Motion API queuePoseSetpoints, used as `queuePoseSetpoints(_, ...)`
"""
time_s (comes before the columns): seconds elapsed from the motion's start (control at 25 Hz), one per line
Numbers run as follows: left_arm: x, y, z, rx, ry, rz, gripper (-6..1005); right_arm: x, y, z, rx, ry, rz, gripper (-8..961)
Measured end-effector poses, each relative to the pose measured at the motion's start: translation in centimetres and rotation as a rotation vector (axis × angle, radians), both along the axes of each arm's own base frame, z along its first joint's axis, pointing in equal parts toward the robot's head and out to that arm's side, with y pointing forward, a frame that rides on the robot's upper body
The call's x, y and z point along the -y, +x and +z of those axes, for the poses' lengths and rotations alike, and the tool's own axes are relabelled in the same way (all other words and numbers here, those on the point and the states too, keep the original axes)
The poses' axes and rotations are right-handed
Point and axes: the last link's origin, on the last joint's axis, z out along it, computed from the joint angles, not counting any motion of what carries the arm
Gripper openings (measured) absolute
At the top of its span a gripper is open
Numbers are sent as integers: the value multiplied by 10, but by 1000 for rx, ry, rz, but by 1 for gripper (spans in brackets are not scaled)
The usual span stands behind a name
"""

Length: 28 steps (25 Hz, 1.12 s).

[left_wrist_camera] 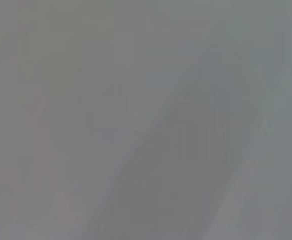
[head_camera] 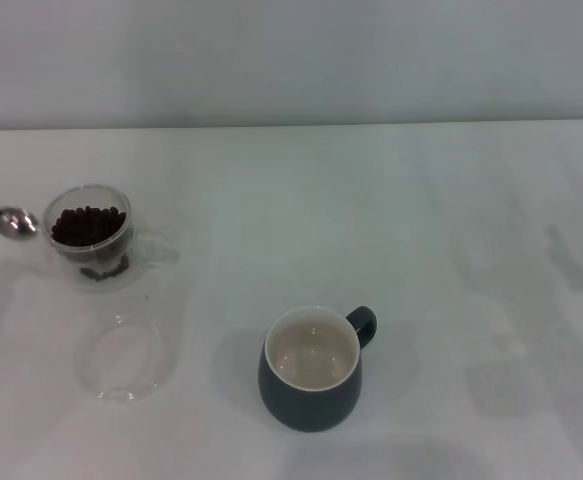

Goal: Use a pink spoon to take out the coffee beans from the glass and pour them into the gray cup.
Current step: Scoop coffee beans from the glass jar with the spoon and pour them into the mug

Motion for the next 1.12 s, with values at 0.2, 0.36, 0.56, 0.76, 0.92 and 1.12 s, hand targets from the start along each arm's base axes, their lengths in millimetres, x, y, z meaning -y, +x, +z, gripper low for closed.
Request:
queuePoseSetpoints(0.2, -15, 9, 35, -65, -16, -64, 129, 1, 0, -1, -2, -2, -4, 871)
queuePoseSetpoints(0.36, -21, 18, 51, -60, -37, -89, 129, 1, 2, 1, 2, 6, -7, 871)
queuePoseSetpoints(0.56, -25, 14, 60, -26, -52, -35, 129, 0, 2, 6, 2, 26, -3, 871)
queuePoseSetpoints(0.76, -40, 5, 58, -47, -60, 65, 129, -2, 5, 14, 5, 63, -18, 871)
queuePoseSetpoints(0.92, -57, 4, 51, -80, -88, 116, 129, -4, 9, 23, 15, 95, -31, 871)
queuePoseSetpoints(1.12, -77, 6, 37, -119, -126, 167, 129, -7, 10, 30, 4, 137, -44, 871)
